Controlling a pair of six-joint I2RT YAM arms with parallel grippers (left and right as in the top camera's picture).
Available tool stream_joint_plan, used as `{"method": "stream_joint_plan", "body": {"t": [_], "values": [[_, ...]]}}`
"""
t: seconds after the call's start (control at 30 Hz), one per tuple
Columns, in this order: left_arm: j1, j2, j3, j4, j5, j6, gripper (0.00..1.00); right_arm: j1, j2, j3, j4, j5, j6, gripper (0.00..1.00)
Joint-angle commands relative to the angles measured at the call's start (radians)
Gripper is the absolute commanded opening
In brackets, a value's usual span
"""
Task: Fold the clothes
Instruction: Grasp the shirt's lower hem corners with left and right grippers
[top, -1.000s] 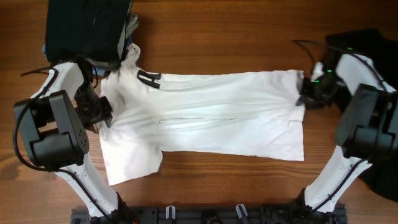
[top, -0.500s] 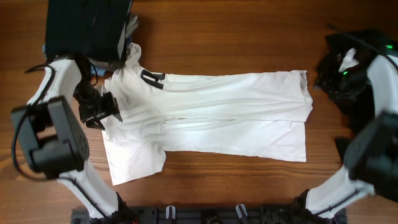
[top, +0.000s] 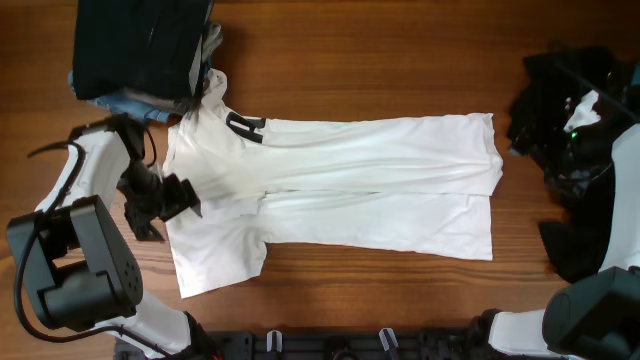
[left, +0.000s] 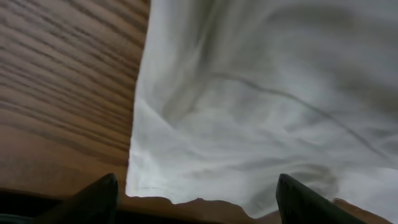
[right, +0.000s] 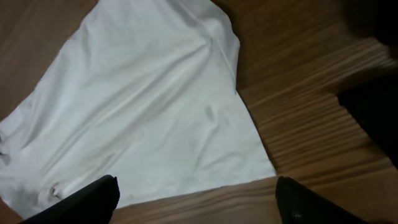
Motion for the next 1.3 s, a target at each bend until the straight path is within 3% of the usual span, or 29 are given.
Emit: {"method": "stream_joint_plan", "body": {"t": [0.0, 0.17, 0.27, 0.37, 0.4, 0.43, 0.47, 0.5, 0.7, 0.8, 0.93, 0.97, 1.0, 1.07, 1.13, 1.2, 1.27], "values": [[0.005, 0.014, -0.05, 0.005, -0.077, 0.092, 0.72, 0.003, 0.009, -0.079, 0.046, -0.013, 0.006, 0.87], [0.004, 0.03, -0.099, 0.089, -0.131, 0.091, 0.67, 0.003, 0.009, -0.189, 0.158, -0.012, 0.055, 0.89], [0.003, 0.032, -0.158, 0.163, -0.097, 0.091, 0.75, 0.003, 0.011, -0.232, 0.208, -0.008, 0.101, 0.94], [0.003, 0.033, -0.17, 0.171, -0.089, 0.091, 0.72, 0.003, 0.012, -0.258, 0.23, 0.013, 0.142, 0.96], [0.003, 0.033, -0.17, 0.17, -0.089, 0.092, 0.65, 0.002, 0.013, -0.262, 0.227, 0.031, 0.161, 0.97], [0.003, 0.033, -0.17, 0.169, -0.089, 0.092, 0.51, 0.002, 0.016, -0.262, 0.219, 0.054, 0.182, 0.99], [0.004, 0.033, -0.17, 0.165, -0.089, 0.091, 0.21, 0.002, 0.017, -0.262, 0.203, 0.06, 0.201, 0.99], [0.004, 0.033, -0.169, 0.161, -0.089, 0.091, 0.04, 0.002, 0.019, -0.262, 0.182, 0.06, 0.219, 0.99], [0.005, 0.033, -0.121, 0.116, -0.089, 0.084, 0.04, 0.002, 0.031, -0.309, 0.092, 0.092, 0.251, 0.98], [0.005, 0.033, -0.097, 0.117, -0.085, 0.079, 0.04, 0.002, 0.032, -0.439, 0.101, 0.09, 0.298, 0.84], [0.005, 0.033, -0.096, 0.116, -0.085, 0.079, 0.04, 0.002, 0.032, -0.569, 0.153, 0.094, 0.357, 0.81], [0.005, 0.033, -0.096, 0.116, -0.085, 0.079, 0.04, 0.002, 0.032, -0.595, 0.175, 0.094, 0.378, 0.78], [0.005, 0.033, -0.096, 0.116, -0.085, 0.079, 0.04, 0.002, 0.032, -0.623, 0.227, 0.098, 0.397, 0.66], [0.005, 0.033, -0.096, 0.112, -0.085, 0.079, 0.04, 0.002, 0.031, -0.62, 0.267, 0.098, 0.391, 0.59], [0.005, 0.033, -0.095, 0.109, -0.085, 0.079, 0.04, 0.002, 0.031, -0.62, 0.325, 0.098, 0.349, 0.46], [0.005, 0.033, -0.092, 0.107, -0.085, 0.079, 0.04, 0.002, 0.031, -0.62, 0.355, 0.094, 0.293, 0.48], [0.005, 0.033, -0.092, 0.101, -0.085, 0.079, 0.04, 0.002, 0.031, -0.621, 0.349, 0.07, 0.259, 0.75]]}}
